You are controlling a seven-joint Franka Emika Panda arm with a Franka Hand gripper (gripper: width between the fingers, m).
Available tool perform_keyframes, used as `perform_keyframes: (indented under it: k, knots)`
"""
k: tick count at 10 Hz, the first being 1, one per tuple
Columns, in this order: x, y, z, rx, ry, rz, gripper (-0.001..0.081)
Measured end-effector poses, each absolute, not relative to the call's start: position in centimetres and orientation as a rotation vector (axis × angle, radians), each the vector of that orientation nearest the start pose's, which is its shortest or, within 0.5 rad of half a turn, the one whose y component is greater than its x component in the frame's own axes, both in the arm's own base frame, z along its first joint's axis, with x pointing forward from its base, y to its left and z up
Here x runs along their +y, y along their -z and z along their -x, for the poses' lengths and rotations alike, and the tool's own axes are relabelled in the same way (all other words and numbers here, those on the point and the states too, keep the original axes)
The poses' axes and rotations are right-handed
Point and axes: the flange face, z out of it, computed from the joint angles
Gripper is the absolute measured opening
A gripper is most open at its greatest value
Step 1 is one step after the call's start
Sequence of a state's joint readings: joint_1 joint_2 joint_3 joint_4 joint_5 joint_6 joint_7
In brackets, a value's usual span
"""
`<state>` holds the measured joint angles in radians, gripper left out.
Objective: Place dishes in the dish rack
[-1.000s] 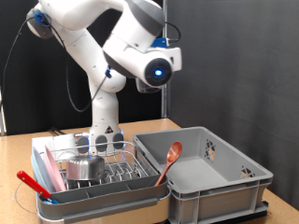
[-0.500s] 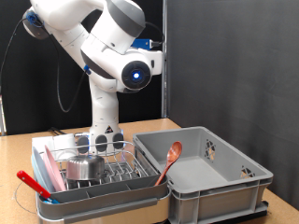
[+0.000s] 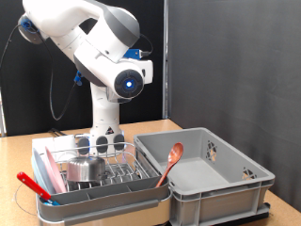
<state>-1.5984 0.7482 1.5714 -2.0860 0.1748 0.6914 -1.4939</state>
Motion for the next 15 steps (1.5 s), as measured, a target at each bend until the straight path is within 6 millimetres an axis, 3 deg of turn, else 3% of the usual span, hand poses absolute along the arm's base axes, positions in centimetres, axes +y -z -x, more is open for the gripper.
perform_keyframes:
  k: [5, 15]
  knots:
    - [-7.5, -40.9, -35.9, -1.439, -0.53, 0.786, 0.011]
    - [-9.6, -38.0, -35.7, -1.441, -0.538, 0.79, 0.011]
